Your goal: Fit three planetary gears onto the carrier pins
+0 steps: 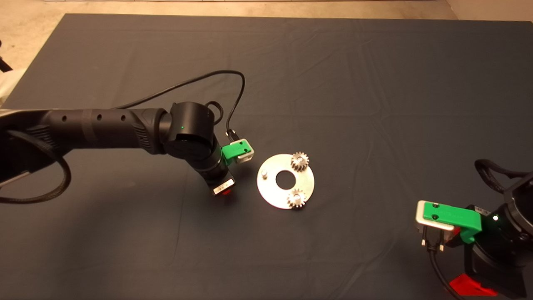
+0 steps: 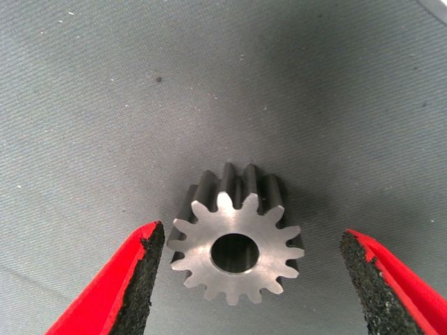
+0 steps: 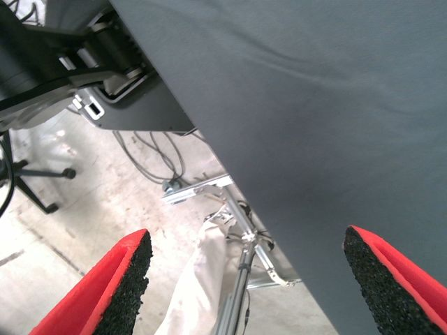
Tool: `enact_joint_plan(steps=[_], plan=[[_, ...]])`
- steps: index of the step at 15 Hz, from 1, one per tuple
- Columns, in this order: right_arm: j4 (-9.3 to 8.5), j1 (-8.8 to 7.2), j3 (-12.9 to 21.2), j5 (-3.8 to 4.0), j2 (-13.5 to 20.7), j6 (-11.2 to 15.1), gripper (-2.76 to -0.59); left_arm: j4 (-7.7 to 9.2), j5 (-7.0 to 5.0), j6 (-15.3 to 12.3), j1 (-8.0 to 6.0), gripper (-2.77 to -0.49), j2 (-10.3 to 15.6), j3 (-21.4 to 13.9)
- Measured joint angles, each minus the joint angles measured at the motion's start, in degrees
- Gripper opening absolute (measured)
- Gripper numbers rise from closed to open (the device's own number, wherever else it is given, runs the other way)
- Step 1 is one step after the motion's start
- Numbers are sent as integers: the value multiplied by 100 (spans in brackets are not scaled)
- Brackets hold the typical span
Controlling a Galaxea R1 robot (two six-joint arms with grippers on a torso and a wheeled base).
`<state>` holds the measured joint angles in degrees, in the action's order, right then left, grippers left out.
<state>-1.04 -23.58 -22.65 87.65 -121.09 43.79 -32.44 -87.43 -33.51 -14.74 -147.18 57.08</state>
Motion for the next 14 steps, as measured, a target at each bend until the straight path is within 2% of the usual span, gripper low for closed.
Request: enact_joint_plan(steps=[5, 7, 8, 14], plan=[[0, -27, 0, 2, 0, -2, -133, 0, 0, 0, 0, -175, -1, 61], [0, -27, 0, 2, 0, 0, -133, 0, 0, 0, 0, -176, -3, 63], [0, -27, 0, 2, 0, 0, -133, 0, 0, 0, -2, -189, -3, 69], [0, -56, 0, 2, 0, 0, -133, -16, -2, 0, -2, -209, -6, 85]])
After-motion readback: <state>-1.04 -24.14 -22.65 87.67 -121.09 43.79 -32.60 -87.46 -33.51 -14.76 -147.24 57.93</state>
